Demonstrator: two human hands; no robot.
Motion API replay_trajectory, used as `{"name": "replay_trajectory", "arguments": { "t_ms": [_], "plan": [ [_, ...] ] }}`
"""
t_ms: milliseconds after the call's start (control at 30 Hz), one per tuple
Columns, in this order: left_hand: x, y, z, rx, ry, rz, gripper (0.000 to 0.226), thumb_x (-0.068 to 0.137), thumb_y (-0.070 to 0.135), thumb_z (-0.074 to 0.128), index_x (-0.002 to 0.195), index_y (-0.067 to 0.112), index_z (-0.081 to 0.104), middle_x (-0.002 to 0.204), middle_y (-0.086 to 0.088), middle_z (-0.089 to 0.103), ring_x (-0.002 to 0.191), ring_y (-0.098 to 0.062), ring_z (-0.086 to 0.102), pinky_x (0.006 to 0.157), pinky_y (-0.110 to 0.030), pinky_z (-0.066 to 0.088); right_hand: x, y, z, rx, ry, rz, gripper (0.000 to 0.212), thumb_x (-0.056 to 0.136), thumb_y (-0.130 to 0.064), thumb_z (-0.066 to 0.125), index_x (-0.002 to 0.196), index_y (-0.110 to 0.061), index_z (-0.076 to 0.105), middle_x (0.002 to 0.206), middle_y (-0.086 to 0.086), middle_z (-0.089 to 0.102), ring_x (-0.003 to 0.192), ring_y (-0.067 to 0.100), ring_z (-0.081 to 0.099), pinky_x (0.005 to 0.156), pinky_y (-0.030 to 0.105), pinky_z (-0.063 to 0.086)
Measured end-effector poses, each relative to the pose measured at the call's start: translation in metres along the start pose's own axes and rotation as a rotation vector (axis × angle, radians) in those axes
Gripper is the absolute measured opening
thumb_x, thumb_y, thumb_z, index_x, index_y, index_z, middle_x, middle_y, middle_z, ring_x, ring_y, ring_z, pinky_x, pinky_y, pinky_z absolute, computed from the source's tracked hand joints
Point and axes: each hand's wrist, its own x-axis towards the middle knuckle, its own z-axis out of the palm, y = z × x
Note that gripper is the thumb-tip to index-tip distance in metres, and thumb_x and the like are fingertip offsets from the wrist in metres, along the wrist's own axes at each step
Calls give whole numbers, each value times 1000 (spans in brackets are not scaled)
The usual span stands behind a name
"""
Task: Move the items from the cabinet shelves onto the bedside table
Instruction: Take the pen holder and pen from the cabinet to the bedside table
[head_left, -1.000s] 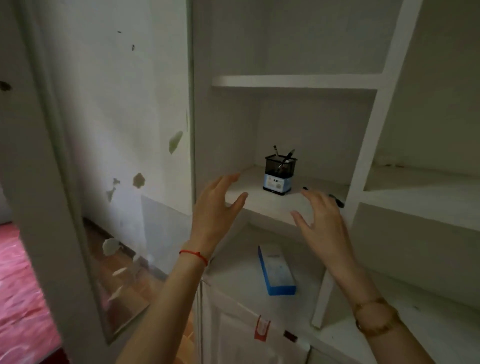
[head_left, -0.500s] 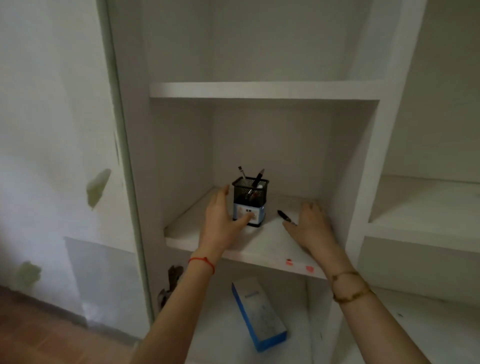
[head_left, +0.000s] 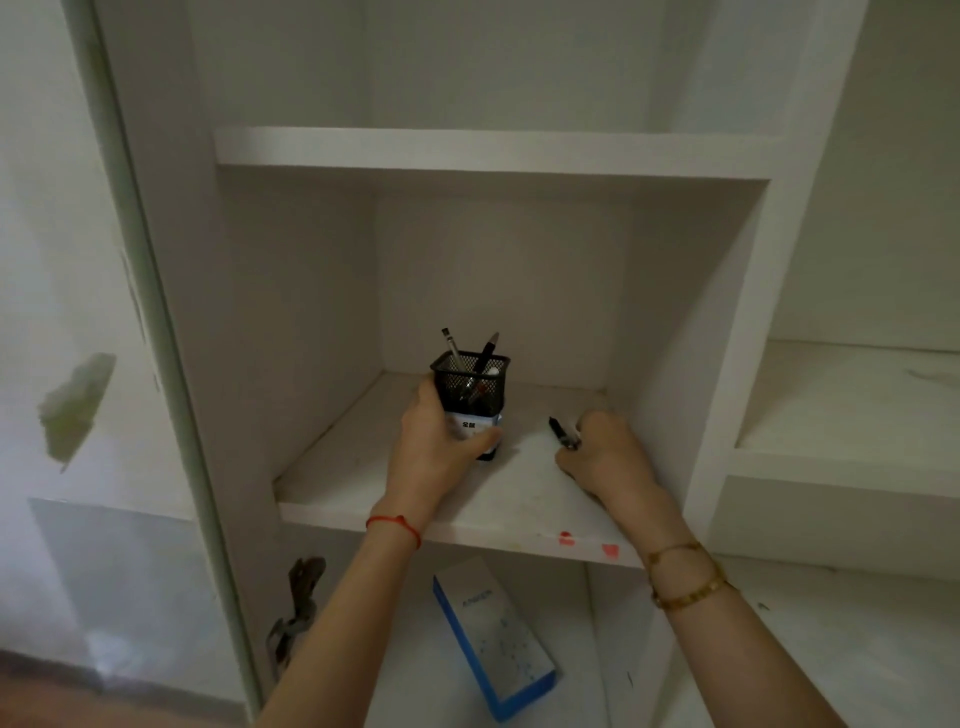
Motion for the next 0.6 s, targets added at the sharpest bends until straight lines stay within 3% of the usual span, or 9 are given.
{"name": "replay_trajectory", "arguments": {
  "t_ms": [133, 300, 400, 500, 600],
  "plan": [
    [-2, 5, -2, 7, 28, 12, 77, 67, 30, 87, 130, 17, 46, 125, 1, 58, 109, -10, 56, 80, -19, 46, -4, -3, -1, 37, -25, 12, 35, 75, -8, 63, 53, -11, 37, 54, 1, 37, 46, 11, 34, 39, 23, 18],
    [-15, 17, -14, -33, 67, 46, 64, 69, 26, 86, 122, 19, 50, 108, 15, 57, 95, 0, 54, 68, 1, 41, -11, -5, -5, 61, -46, 39, 22, 72, -10, 65, 60, -7, 47, 58, 3, 43, 49, 14, 38, 40, 23, 23],
    [-23, 24, -22, -49, 86, 77, 65, 69, 26, 86, 122, 24, 49, 109, 17, 57, 98, 1, 55, 73, 2, 41, -14, -7, -6, 96, -30, 36, 9, 76, -6, 63, 80, 2, 62, 70, 8, 53, 55, 15, 42, 43, 23, 27],
    [-32, 30, -30, -44, 108, 95, 67, 67, 28, 86, 124, 27, 50, 114, 16, 60, 103, 0, 56, 75, 1, 42, -20, -6, -5, 163, 12, 13, 19, 78, -3, 61, 95, 6, 64, 88, 19, 63, 64, 20, 49, 50, 25, 35],
    [-42, 38, -40, -63, 119, 99, 65, 67, 28, 85, 120, 34, 47, 113, 17, 60, 103, 1, 57, 77, -1, 44, -30, -4, -3, 249, 51, -36, 23, 78, -6, 64, 100, 0, 65, 88, 14, 65, 66, 17, 53, 52, 24, 39]
  ]
}}
